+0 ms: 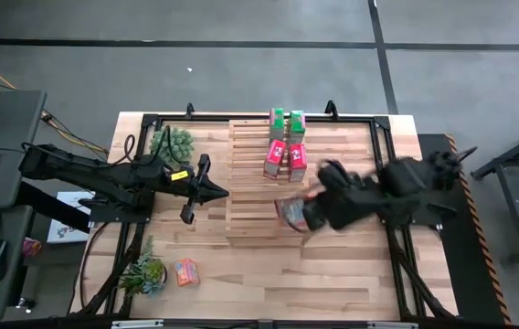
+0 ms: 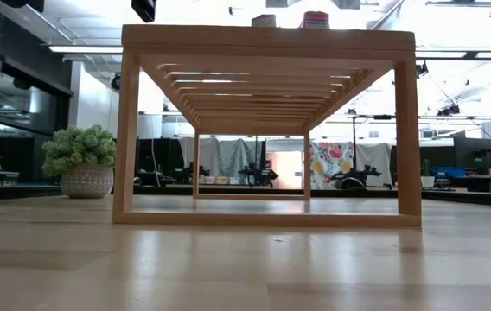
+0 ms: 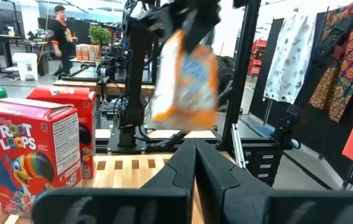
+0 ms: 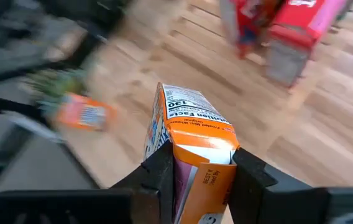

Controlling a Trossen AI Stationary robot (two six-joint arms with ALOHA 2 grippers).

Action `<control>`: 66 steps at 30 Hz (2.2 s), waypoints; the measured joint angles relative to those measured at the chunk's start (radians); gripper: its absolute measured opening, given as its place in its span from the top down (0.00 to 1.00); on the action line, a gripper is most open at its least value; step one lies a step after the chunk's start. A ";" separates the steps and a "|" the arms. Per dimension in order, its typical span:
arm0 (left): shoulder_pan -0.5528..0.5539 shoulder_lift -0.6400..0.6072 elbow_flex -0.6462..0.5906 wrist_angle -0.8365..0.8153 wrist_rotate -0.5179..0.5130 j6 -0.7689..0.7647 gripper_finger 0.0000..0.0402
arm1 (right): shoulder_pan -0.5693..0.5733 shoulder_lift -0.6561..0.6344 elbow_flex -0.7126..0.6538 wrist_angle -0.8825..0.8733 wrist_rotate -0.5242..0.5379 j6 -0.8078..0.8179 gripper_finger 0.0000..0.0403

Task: Stack cereal on shelf
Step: Put the right orange cereal box on the shelf

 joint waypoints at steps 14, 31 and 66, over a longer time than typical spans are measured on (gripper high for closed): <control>-0.035 0.000 0.000 -0.021 -0.003 -0.001 1.00 | -0.260 -0.019 -0.151 0.000 -0.308 -0.162 0.75; -0.057 0.041 0.000 0.011 -0.054 0.000 1.00 | -0.281 -0.034 -0.207 -0.001 -0.350 -0.234 0.75; -0.057 0.056 0.000 0.051 -0.053 0.002 1.00 | -0.305 -0.032 -0.222 0.000 -0.148 -0.240 0.37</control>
